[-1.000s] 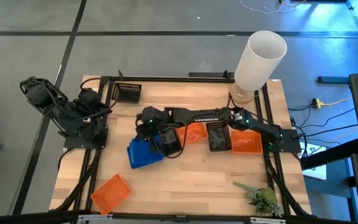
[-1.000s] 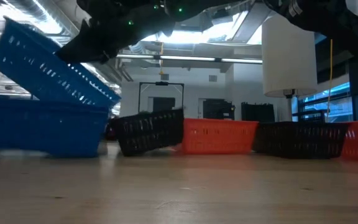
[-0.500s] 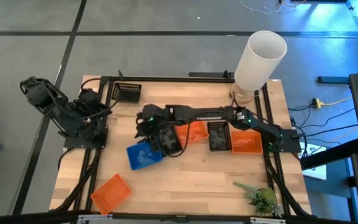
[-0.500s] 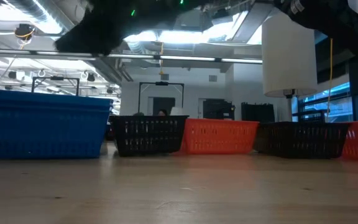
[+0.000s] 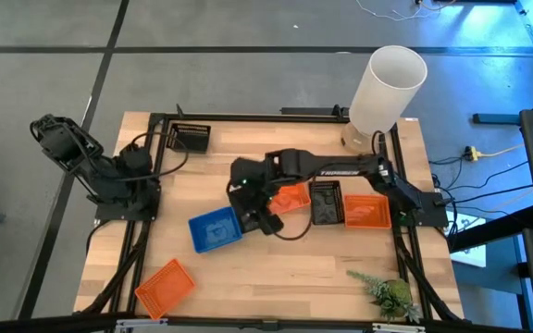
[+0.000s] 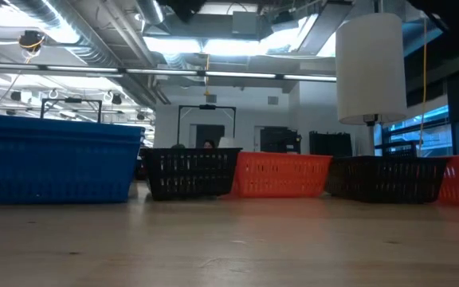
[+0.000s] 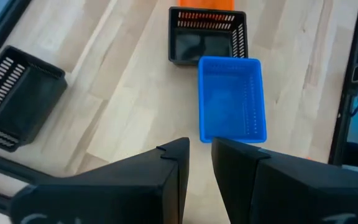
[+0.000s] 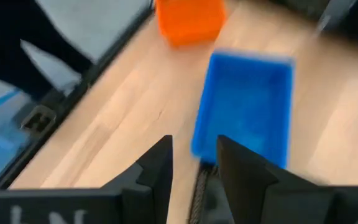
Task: Stack baskets by color
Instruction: Stack the bottom left black bin on the bottom right black bin
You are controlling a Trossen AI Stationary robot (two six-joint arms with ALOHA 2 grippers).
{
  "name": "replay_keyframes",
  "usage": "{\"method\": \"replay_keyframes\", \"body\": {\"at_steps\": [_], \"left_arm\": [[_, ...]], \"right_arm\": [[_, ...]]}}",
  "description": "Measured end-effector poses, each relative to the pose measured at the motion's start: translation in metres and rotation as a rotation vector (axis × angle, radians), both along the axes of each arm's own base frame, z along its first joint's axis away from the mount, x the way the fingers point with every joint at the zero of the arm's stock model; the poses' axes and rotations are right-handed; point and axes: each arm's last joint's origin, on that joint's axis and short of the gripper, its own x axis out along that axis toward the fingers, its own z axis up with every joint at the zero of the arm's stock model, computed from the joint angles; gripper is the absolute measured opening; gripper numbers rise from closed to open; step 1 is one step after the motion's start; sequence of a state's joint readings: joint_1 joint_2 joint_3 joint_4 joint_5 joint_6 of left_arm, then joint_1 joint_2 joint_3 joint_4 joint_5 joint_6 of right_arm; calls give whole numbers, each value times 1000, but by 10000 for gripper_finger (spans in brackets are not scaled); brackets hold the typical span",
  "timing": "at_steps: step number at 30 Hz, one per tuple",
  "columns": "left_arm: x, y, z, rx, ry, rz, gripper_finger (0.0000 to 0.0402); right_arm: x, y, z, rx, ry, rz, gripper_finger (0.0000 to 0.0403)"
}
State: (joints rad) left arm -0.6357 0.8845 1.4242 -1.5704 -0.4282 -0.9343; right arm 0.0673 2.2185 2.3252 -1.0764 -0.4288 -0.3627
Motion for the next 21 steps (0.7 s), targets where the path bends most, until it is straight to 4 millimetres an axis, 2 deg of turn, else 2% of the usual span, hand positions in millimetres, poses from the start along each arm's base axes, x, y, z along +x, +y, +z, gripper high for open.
{"method": "replay_keyframes", "body": {"at_steps": [5,9,18,21], "left_arm": [[0,0,0,28,-5,-15,61],[0,1,0,34,-9,-12,61],[0,1,0,35,-10,-10,61],[0,1,0,35,-10,-10,61]], "right_arm": [[3,14,-23,-118,68,-60,124],[2,19,-44,-163,112,-32,124],[-1,19,-110,-271,198,-66,124],[-2,19,-126,-265,198,-65,124]]}}
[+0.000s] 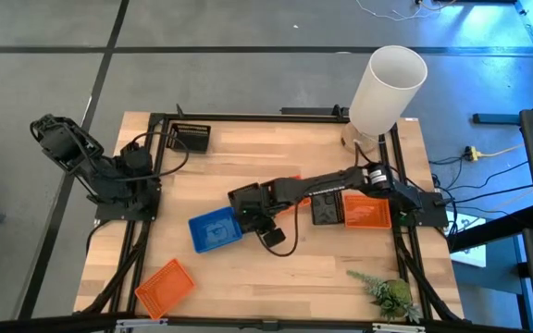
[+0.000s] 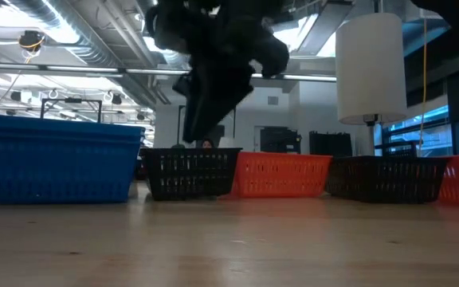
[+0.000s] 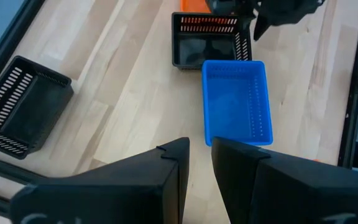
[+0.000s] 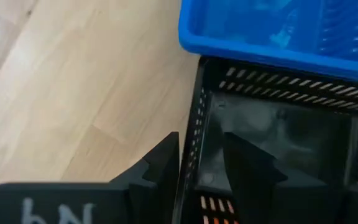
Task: Stack baskets by color
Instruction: Stack the bottom left black bin on the bottom right black bin
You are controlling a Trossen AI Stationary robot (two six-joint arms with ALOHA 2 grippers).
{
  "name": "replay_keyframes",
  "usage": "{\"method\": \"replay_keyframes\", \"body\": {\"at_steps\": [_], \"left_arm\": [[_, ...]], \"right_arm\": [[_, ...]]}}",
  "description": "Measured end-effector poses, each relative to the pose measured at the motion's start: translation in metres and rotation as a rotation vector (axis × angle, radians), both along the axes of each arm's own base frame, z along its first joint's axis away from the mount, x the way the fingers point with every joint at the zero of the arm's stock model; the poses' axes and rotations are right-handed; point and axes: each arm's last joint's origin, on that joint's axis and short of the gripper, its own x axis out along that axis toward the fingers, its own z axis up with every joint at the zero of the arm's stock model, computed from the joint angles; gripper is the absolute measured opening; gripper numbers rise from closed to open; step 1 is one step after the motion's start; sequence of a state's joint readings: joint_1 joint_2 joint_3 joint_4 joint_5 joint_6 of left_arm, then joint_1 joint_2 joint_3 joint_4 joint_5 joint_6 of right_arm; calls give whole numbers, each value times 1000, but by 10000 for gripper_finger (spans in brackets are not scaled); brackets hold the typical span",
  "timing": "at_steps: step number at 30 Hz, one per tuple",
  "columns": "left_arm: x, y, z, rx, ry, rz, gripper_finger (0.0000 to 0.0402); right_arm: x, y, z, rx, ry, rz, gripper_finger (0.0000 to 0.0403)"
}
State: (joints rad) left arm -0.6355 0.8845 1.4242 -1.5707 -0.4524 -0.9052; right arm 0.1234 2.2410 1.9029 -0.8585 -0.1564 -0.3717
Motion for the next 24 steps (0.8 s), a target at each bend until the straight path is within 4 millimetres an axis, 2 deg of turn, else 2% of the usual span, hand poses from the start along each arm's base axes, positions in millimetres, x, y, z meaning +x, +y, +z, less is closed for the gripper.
{"method": "replay_keyframes", "body": {"at_steps": [10,13,17,21,24], "left_arm": [[0,0,0,-1,0,1,61],[0,0,0,-1,0,1,61],[0,0,0,-1,0,1,61],[0,0,0,-1,0,1,61],[0,0,0,0,-1,1,61]], "right_arm": [[-9,-2,-41,-26,15,-7,123],[-10,-1,-44,-71,17,-26,98],[-6,2,-30,-63,8,-79,16],[-3,9,-5,-128,2,-130,5],[-5,17,22,-236,6,-162,3]]}}
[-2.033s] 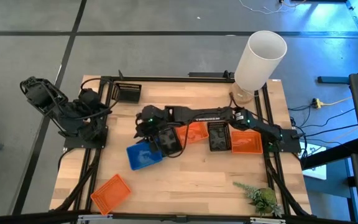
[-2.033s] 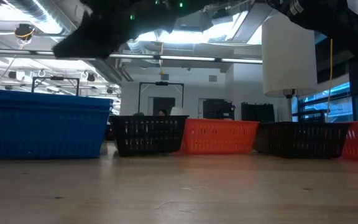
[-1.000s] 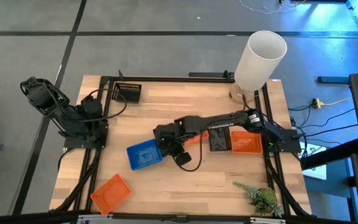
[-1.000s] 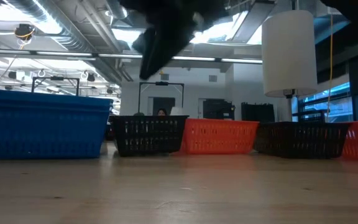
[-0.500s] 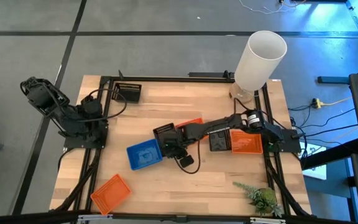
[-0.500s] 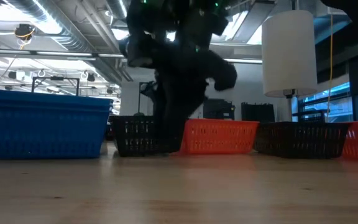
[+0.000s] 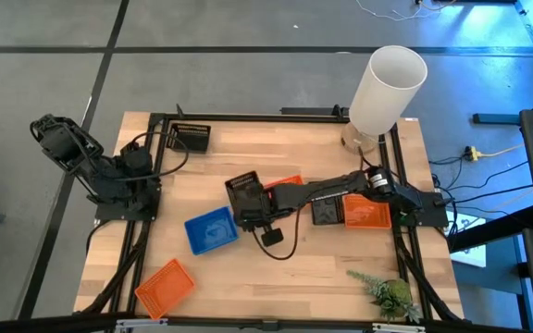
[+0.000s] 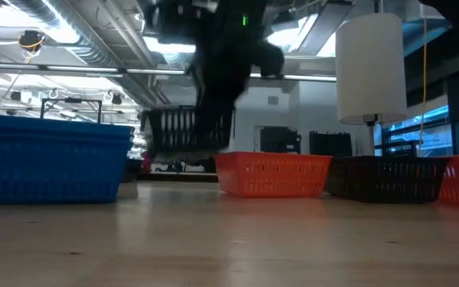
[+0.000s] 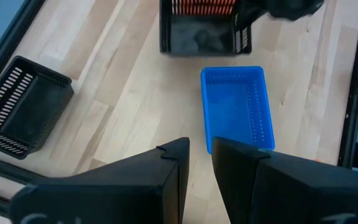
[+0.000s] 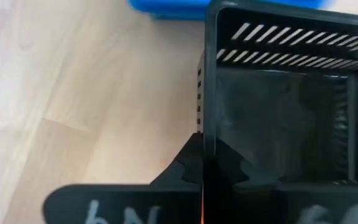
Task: Stack baskets by color
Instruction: Stack the bottom left black bin on the bottom right black bin
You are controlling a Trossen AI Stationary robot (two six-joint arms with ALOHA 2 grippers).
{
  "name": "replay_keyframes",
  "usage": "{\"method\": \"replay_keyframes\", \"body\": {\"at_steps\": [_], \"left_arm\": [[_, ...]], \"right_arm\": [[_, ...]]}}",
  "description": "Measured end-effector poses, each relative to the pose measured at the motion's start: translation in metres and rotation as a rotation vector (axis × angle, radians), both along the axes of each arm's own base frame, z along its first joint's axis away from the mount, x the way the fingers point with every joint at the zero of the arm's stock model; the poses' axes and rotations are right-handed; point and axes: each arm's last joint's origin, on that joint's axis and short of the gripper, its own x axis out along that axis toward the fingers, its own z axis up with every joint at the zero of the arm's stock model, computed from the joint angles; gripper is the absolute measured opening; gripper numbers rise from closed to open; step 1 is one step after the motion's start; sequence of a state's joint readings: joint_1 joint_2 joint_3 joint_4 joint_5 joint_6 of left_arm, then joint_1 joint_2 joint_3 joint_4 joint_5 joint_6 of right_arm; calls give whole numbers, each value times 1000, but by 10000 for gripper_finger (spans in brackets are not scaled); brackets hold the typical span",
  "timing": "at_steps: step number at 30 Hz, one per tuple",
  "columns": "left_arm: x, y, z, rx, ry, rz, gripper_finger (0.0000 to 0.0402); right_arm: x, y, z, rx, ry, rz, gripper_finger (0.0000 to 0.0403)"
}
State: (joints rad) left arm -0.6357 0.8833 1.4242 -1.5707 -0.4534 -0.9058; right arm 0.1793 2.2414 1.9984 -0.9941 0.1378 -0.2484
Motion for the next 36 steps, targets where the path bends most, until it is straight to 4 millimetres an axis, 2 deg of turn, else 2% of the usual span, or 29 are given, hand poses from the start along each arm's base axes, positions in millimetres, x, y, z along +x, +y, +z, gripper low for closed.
{"method": "replay_keyframes", "body": {"at_steps": [4,8,13,18,23,30,32,36], "left_arm": [[0,0,0,1,0,1,61],[0,0,0,8,-4,3,61],[0,0,0,26,-4,-13,61],[0,1,0,41,-15,-3,61],[1,1,1,40,-19,-1,61],[2,0,1,37,-35,5,61],[2,0,2,45,-43,12,61],[2,1,2,62,-60,34,61]], "right_arm": [[-9,9,37,-33,24,-59,2],[-22,15,62,-42,66,-150,2],[-44,17,73,-124,187,-290,1],[-56,22,82,-92,167,-347,1],[-85,21,87,-85,179,-414,0],[-162,10,81,-64,232,-642,0],[-176,8,73,-17,225,-644,0],[-200,3,44,28,185,-575,0]]}}
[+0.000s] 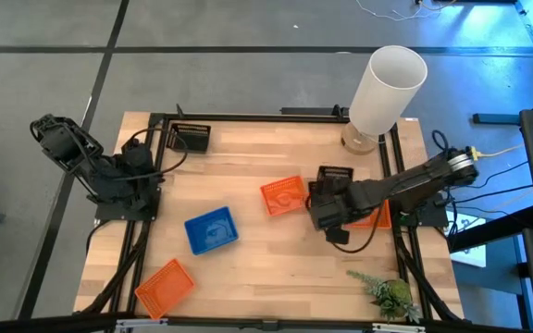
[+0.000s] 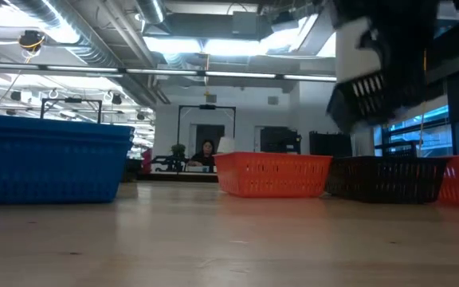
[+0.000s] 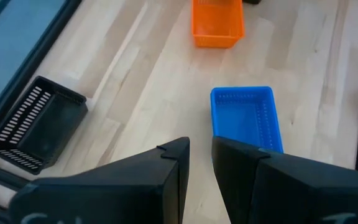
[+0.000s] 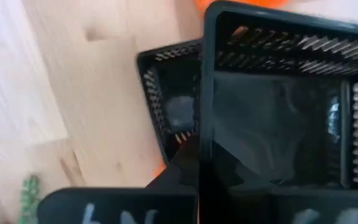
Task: Stack baskets by color
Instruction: Stack the bottom left black bin on the bottom right black bin
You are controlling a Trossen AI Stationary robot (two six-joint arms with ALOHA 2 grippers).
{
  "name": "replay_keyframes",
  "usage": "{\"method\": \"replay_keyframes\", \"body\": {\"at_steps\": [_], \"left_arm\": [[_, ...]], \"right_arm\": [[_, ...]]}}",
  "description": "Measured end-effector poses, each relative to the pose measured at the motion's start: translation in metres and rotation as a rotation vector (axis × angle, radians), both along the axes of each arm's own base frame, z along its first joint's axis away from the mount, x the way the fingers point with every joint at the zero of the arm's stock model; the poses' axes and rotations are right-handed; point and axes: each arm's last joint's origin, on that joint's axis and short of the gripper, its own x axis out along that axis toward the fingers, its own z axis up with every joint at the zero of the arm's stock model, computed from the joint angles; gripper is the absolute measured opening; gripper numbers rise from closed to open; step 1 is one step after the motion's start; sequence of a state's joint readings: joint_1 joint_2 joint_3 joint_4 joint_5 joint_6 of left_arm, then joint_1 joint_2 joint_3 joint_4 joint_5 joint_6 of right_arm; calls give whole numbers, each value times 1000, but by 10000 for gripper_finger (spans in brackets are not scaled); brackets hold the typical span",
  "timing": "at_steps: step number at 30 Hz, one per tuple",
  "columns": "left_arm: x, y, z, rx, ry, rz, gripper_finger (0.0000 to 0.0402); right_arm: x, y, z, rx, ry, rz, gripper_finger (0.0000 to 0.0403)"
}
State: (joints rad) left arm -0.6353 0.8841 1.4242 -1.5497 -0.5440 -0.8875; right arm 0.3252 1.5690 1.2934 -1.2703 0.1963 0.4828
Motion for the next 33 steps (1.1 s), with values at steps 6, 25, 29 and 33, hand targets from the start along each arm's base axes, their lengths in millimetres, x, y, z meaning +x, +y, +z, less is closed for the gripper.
{"method": "replay_keyframes", "body": {"at_steps": [6,25,29,33], "left_arm": [[2,-1,2,-6,-37,12,61],[3,-1,3,-48,-56,51,61],[3,-1,3,-48,-56,51,61],[3,-1,3,-46,-55,49,61]], "right_arm": [[-19,-6,-44,107,-60,92,0],[-21,-6,-69,152,-133,148,50],[-12,-3,-53,169,-189,159,72],[-6,-1,-40,167,-226,162,76]]}}
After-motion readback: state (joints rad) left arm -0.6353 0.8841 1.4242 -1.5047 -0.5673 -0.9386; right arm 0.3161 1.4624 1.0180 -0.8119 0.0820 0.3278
